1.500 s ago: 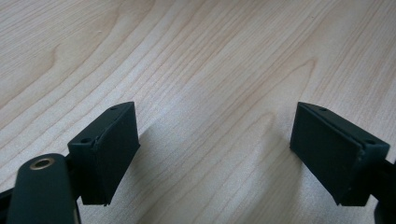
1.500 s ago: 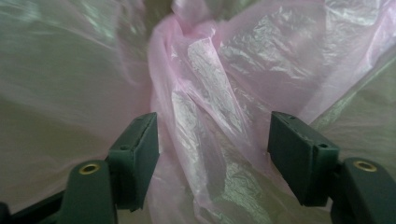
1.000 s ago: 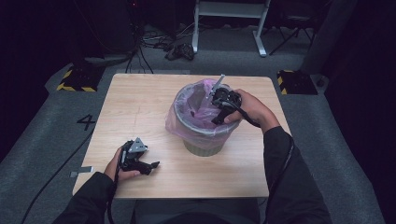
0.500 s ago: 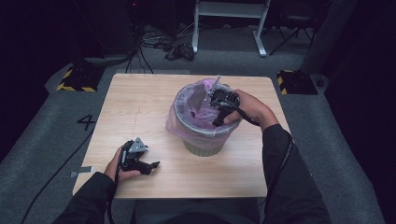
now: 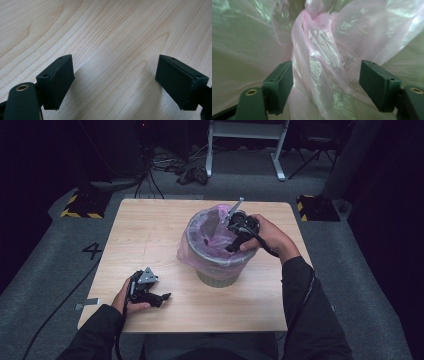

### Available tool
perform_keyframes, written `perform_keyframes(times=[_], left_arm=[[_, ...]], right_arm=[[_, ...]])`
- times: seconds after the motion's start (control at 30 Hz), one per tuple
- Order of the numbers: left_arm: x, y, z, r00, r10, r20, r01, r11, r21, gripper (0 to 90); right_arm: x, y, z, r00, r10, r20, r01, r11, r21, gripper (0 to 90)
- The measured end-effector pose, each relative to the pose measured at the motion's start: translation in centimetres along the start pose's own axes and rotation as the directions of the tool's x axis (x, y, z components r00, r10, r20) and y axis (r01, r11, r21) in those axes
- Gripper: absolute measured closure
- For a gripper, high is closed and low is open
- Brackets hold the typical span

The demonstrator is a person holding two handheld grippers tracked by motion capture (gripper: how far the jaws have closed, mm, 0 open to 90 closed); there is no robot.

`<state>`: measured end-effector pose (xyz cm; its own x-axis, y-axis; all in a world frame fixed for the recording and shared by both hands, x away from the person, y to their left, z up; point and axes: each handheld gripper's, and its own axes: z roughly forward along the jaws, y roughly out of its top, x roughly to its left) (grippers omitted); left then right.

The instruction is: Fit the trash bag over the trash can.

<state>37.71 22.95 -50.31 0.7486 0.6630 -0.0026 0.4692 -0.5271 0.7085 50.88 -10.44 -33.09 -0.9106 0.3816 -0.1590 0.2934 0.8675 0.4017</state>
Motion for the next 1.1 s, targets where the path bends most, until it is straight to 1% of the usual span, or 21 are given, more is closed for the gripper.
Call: perform_keyframes(times=[0.1,0.13,0.2,0.27,0.3,0.33,0.43,0.53,0.57,0.67,0.77,0.83,0.9,0.93,1.0,1.1], left_arm=[[0.0,0.0,0.0,1.0,0.002,-0.002,-0.002,1.0,-0.001,15.1],[0.0,0.0,0.0,1.0,0.0,0.0,0.0,1.0,0.0,15.1],[0.0,0.0,0.0,1.0,0.003,-0.002,-0.003,1.0,0.0,15.0],[0.0,0.0,0.0,1.0,0.003,-0.002,-0.003,1.0,-0.001,15.1],[0.0,0.0,0.0,1.0,-0.001,-0.001,0.001,1.0,0.001,15.1],[0.0,0.0,0.0,1.0,-0.001,-0.003,0.001,1.0,-0.001,15.0],[0.0,0.0,0.0,1.0,-0.003,-0.002,0.003,1.0,-0.001,15.0],[0.0,0.0,0.1,1.0,-0.002,-0.002,0.002,1.0,-0.002,15.0],[0.0,0.0,0.1,1.0,-0.003,-0.003,0.003,1.0,-0.001,15.0],[0.0,0.0,0.0,1.0,-0.003,-0.004,0.003,1.0,-0.001,15.0],[0.0,0.0,0.0,1.0,-0.003,-0.003,0.003,1.0,0.0,15.1],[0.0,0.0,0.1,1.0,-0.002,-0.002,0.002,1.0,-0.002,15.0],[0.0,0.0,0.1,1.0,-0.002,-0.002,0.002,1.0,-0.002,15.0],[0.0,0.0,0.1,1.0,-0.002,-0.003,0.002,1.0,-0.002,15.0],[0.0,0.0,0.1,0.9999,-0.011,-0.001,0.011,0.9999,-0.003,15.0],[0.0,0.0,0.1,0.9999,-0.012,-0.002,0.012,0.9999,-0.003,15.0]], right_arm=[[0.2,0.0,-0.7,0.9997,0.018,0.014,-0.018,0.998,-0.055,27.5],[0.2,-0.1,-0.8,0.9997,0.013,0.019,-0.012,0.998,-0.063,27.5],[0.4,-0.1,-0.9,0.9999,0.009,0.012,-0.009,0.998,-0.061,27.1],[0.5,-0.1,-0.9,0.9997,0.004,0.023,-0.003,0.999,-0.053,27.1],[0.5,-0.1,-0.8,0.9993,-0.006,0.036,0.008,0.999,-0.046,27.0],[0.6,0.0,-0.8,0.9992,-0.003,0.041,0.006,0.999,-0.053,27.0],[0.7,-0.2,-0.8,0.9993,-0.009,0.037,0.012,0.997,-0.079,26.9],[1.1,-0.2,-0.5,0.9992,-0.008,0.038,0.011,0.997,-0.076,26.6],[1.1,-0.2,-0.5,0.9989,-0.019,0.042,0.022,0.997,-0.075,26.6],[1.2,-0.3,-0.6,0.9993,-0.008,0.037,0.011,0.997,-0.082,27.2],[1.4,-0.3,-0.9,0.9993,-0.004,0.037,0.009,0.993,-0.114,27.5],[1.6,-0.3,-1.0,0.9989,-0.002,0.048,0.008,0.992,-0.129,27.4],[1.9,-0.3,-1.3,0.9991,-0.001,0.043,0.008,0.989,-0.147,27.4],[2.0,-0.2,-1.4,0.9987,-0.007,0.051,0.015,0.987,-0.161,27.5],[2.2,-0.1,-1.7,0.9981,-0.007,0.061,0.018,0.983,-0.18,27.4],[2.5,-0.1,-2.2,0.9974,-0.004,0.072,0.02,0.977,-0.214,27.3]])
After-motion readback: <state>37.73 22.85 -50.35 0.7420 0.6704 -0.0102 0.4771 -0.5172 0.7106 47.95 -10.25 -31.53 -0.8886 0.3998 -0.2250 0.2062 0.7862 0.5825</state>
